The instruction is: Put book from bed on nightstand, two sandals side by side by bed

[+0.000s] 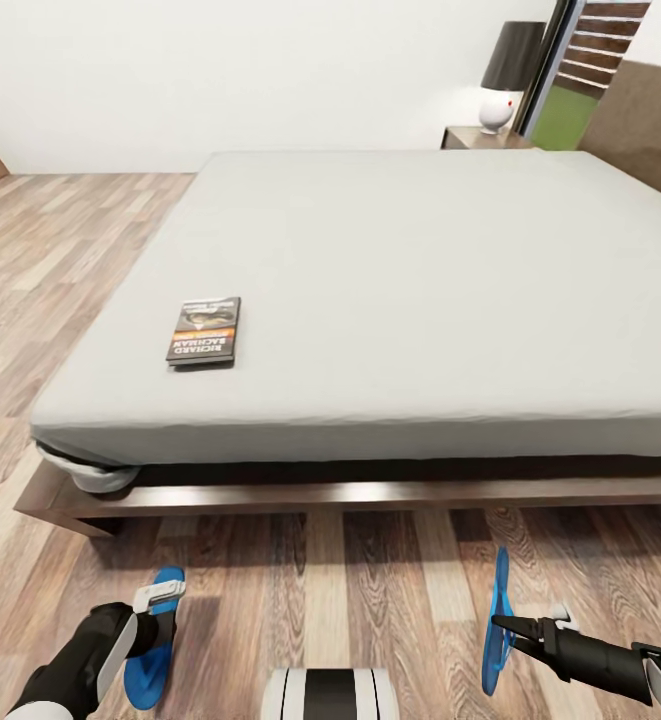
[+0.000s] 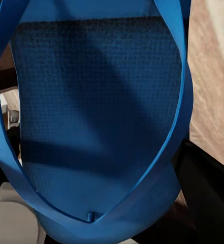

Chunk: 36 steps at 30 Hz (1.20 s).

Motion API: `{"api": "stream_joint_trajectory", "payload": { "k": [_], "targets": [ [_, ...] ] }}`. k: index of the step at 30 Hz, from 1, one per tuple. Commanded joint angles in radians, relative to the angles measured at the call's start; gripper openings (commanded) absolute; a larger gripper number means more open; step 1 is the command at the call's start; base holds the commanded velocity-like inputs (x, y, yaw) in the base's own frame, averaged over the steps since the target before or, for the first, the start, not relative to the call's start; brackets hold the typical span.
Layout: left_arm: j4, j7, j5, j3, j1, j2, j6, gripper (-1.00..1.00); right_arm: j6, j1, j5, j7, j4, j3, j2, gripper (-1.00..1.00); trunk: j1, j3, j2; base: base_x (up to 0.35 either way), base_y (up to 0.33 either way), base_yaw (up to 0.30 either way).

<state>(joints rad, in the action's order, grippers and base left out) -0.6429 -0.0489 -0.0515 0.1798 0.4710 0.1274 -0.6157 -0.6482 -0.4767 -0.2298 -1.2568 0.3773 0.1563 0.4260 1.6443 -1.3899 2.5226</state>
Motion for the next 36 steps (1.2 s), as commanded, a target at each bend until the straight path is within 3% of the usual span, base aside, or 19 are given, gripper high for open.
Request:
{"api": "stream_joint_trajectory", "payload": {
  "k": [1, 32, 36],
  "targets": [
    [-0.001, -0.002, -0.005, 0.003, 0.000, 0.000, -0.006, -1.00, -0.008, 0.000, -0.003, -0.001, 0.000, 0.001, 0.000, -1.00, 0.000, -0.005, 0.001, 0.000, 0.000, 0.000],
    [-0.001, -0.002, -0.005, 0.003, 0.000, 0.000, -0.004, -1.00, -0.008, 0.000, -0.003, -0.003, 0.000, 0.001, 0.000, -1.00, 0.014, -0.125, 0.008, 0.000, 0.000, 0.000],
    [-0.001, -0.002, -0.005, 0.003, 0.000, 0.000, -0.004, -1.00, -0.008, 0.000, -0.003, -0.003, 0.000, 0.001, 0.000, -1.00, 0.014, -0.125, 0.008, 0.000, 0.000, 0.000]
  ]
}}
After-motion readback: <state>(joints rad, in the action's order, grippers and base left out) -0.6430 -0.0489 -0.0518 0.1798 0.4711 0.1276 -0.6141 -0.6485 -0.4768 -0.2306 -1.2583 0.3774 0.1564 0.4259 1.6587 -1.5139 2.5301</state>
